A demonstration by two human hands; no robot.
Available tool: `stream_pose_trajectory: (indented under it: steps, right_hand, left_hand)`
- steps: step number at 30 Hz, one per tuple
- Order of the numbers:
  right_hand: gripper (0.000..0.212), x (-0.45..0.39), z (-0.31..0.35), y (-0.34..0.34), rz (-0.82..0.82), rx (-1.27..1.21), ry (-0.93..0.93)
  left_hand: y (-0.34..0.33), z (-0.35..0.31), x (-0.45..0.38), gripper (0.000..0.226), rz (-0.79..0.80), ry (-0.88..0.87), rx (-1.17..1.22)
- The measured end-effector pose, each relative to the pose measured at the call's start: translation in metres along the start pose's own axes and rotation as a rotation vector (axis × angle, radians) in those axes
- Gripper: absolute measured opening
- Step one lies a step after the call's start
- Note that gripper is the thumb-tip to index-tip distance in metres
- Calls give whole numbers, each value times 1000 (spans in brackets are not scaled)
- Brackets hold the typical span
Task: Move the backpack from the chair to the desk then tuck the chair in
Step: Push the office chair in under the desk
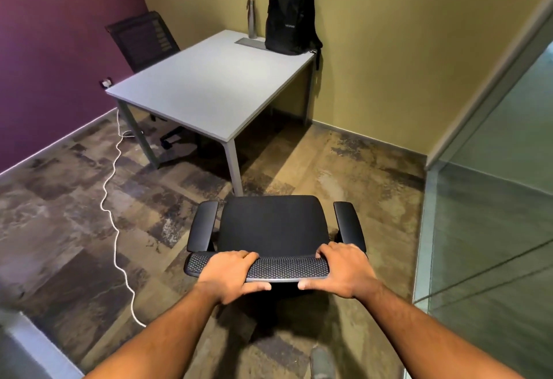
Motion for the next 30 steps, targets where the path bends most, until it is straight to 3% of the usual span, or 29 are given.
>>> stream_pose_trajectory:
  steps: [8, 14, 19, 24, 30]
  right_hand:
    - [114, 20, -1, -8, -10, 30, -112]
    - [105, 21, -11, -3, -52, 64, -121]
    - [115, 11, -21, 4, -21, 75, -117]
    - [118, 0, -32, 7, -17, 76, -141]
    - [115, -18, -58, 17, -36, 77, -147]
  left_hand:
    - [6, -4, -14, 101, 20, -105, -56]
    - [9, -7, -32, 102, 1, -149, -42]
    - [14, -4, -52, 104, -3, -177, 35]
    - [22, 6, -70, 95, 24, -213, 131]
    - [36, 7, -95, 82, -65, -245, 135]
Point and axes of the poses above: each hand's wrist, its own x-axis away from the middle knuckle, its own y-axis out of the back of the hand, z = x × y, the point moved 7 cm from there along -x, towards the middle knuckle, and after that the axes turned 10 degrees about z, right-handed, at the moved point
